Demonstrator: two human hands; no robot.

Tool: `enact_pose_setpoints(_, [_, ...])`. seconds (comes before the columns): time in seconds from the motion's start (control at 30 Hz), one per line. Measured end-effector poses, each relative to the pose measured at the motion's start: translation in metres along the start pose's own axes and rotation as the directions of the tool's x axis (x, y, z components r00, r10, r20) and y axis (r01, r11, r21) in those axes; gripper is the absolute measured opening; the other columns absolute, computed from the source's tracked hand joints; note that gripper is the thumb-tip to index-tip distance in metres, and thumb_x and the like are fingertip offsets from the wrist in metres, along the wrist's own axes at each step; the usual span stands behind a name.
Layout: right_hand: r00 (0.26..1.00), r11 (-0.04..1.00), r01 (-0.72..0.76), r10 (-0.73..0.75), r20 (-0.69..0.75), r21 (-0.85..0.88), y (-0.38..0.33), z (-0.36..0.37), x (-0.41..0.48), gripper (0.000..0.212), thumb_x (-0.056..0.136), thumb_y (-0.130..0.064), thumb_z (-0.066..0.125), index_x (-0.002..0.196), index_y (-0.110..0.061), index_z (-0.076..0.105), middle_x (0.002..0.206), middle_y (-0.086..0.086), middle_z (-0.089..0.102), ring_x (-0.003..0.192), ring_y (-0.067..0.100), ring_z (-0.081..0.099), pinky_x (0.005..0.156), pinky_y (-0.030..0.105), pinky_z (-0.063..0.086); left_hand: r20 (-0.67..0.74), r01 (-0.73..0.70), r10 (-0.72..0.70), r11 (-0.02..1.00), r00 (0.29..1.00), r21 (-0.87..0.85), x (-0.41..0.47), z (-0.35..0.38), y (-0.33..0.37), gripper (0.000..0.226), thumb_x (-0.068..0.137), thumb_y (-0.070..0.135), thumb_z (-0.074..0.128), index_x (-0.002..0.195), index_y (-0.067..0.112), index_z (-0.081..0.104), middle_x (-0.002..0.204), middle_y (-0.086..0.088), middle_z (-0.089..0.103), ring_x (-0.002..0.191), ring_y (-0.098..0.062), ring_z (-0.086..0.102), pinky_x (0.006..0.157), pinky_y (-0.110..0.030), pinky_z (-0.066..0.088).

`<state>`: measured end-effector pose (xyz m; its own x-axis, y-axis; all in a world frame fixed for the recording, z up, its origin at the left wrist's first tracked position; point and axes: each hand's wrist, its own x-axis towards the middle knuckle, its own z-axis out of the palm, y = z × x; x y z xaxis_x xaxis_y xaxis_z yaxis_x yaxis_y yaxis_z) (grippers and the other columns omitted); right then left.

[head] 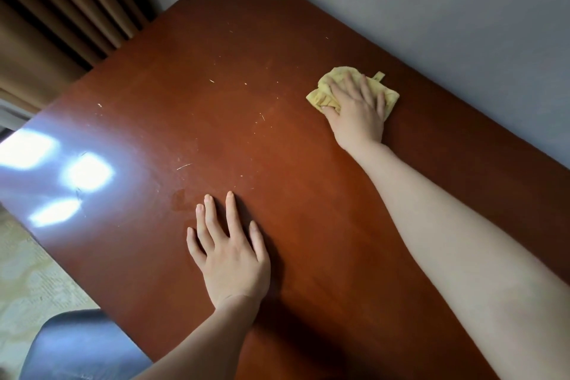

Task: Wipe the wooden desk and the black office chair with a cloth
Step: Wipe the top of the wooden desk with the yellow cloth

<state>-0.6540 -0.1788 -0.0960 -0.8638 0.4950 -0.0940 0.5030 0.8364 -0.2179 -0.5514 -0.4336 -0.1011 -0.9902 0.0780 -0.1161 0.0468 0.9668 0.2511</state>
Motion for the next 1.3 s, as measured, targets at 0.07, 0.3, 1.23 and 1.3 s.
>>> enact_pose_setpoints(0.07, [0.997,0.997,0.072,-0.072,0.007,-0.003,-0.005,0.003,-0.016,0.053,0.096,-0.046,0.044,0.145,-0.041,0.028,0.158,-0.008,0.016,0.146,0.016,0.005,0.118,0.044,0.0,0.004,0.001,-0.001,1.0,1.0,-0.002,0.0,0.0,0.0,0.061,0.092,0.042,0.017,0.149,0.022,0.024,0.156,-0.012,0.019,0.145,-0.025,0.008,0.117,-0.045,0.004])
enact_pose_setpoints(0.3, [0.944,0.945,0.328,-0.327,0.049,-0.017,-0.012,0.011,-0.103,0.056,0.094,-0.043,0.048,0.145,-0.042,0.027,0.157,-0.01,0.019,0.146,0.016,0.006,0.117,0.042,-0.004,0.006,-0.004,0.004,1.0,1.0,0.001,0.0,0.0,0.0,0.059,0.093,0.041,0.018,0.149,0.023,0.022,0.157,-0.011,0.017,0.145,-0.025,0.006,0.117,-0.044,0.002])
enact_pose_setpoints(1.23, [0.997,0.996,0.072,-0.071,0.026,-0.056,0.007,-0.006,0.067,0.051,0.099,-0.041,0.038,0.148,-0.034,0.026,0.158,-0.004,0.016,0.146,0.023,0.008,0.116,0.048,0.007,-0.007,-0.012,0.012,1.0,1.0,-0.003,-0.001,0.001,-0.002,0.058,0.094,0.04,0.022,0.149,0.021,0.027,0.155,-0.012,0.023,0.145,-0.026,0.011,0.116,-0.043,0.003])
enact_pose_setpoints(1.3, [0.994,0.994,0.099,-0.096,0.044,-0.05,-0.012,-0.002,0.077,0.051,0.099,-0.042,0.037,0.148,-0.035,0.026,0.159,-0.005,0.015,0.146,0.022,0.007,0.116,0.049,0.006,-0.012,-0.015,0.015,1.0,1.0,0.004,-0.001,0.002,-0.003,0.057,0.094,0.04,0.025,0.148,0.021,0.028,0.154,-0.012,0.025,0.144,-0.026,0.012,0.116,-0.042,0.003])
